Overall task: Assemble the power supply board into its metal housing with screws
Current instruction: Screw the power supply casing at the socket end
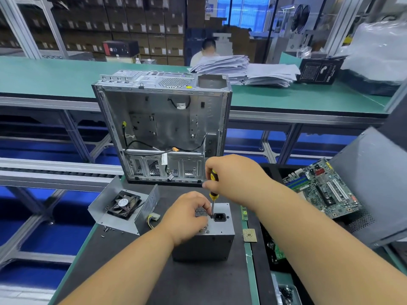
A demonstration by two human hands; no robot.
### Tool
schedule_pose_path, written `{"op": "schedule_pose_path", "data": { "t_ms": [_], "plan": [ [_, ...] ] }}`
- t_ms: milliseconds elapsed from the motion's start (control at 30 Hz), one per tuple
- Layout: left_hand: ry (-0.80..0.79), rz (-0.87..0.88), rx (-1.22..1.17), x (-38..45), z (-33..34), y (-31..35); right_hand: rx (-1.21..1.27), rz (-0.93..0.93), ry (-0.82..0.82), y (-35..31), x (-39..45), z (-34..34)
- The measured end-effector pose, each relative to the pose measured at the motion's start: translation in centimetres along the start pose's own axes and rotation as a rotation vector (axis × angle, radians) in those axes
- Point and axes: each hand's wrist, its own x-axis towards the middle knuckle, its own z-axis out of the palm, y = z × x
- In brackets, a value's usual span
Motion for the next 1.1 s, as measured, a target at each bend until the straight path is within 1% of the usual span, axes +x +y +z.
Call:
{"op": "schedule_pose_path", "data": {
  "t_ms": [67, 100, 200, 233, 300, 367, 433, 467, 533, 633, 700, 767, 833, 867, 933, 1033, 1100],
  "plan": [
    [-0.006, 0.000, 0.003, 0.1, 0.0, 0.0, -0.039, 0.013, 0.037, -0.2, 0.1, 0.5],
    [-0.007, 0.001, 0.005, 0.1, 0.0, 0.0, -0.005, 0.008, 0.045, -0.2, 0.0, 0.6],
    [-0.008, -0.003, 0.015, 0.1, 0.0, -0.1, 0.255, -0.022, -0.024, 0.1, -0.2, 0.1],
    [-0.009, -0.006, 0.018, 0.1, 0.0, -0.1, 0.294, -0.044, -0.031, 0.1, -0.4, -0.1],
    [-0.017, -0.011, 0.024, 0.1, -0.1, -0.1, 0.215, -0.063, 0.019, 0.1, -0.4, -0.1],
    [-0.019, -0.013, 0.024, 0.2, -0.1, -0.1, 0.027, -0.012, 0.081, -0.2, -0.1, 0.1],
    [-0.016, -0.013, 0.015, 0.1, 0.0, -0.2, -0.053, 0.032, 0.087, -0.3, 0.0, 0.8],
    [-0.014, -0.010, 0.012, 0.1, 0.0, -0.3, -0.033, 0.033, 0.096, -0.2, 0.0, 1.0],
    [-0.012, -0.010, 0.007, 0.0, 0.1, -0.4, 0.091, 0.035, 0.101, -0.1, -0.2, 0.9],
    [-0.012, -0.018, 0.017, 0.0, 0.1, -0.3, 0.274, 0.034, 0.057, 0.3, -0.5, 0.3],
    [-0.011, -0.021, 0.015, 0.1, 0.0, -0.2, 0.237, 0.017, 0.078, 0.3, -0.3, 0.3],
    [-0.010, -0.020, 0.012, 0.1, 0.0, -0.2, 0.107, 0.021, 0.117, 0.0, -0.1, 0.4],
    [-0.009, -0.022, 0.011, 0.0, 0.1, -0.2, -0.040, 0.027, 0.117, -0.2, -0.1, 0.5],
    [-0.007, -0.022, 0.012, 0.0, 0.1, -0.2, -0.070, 0.030, 0.111, -0.3, -0.1, 0.6],
    [-0.008, -0.013, 0.016, 0.0, 0.1, -0.2, -0.006, 0.034, 0.091, -0.2, -0.3, 0.6],
    [-0.012, -0.007, 0.026, 0.0, 0.1, -0.1, 0.242, 0.008, 0.015, 0.1, -0.6, 0.2],
    [-0.013, -0.019, 0.036, 0.0, 0.0, -0.1, 0.222, -0.041, 0.022, 0.1, -0.5, -0.2]
  ]
}}
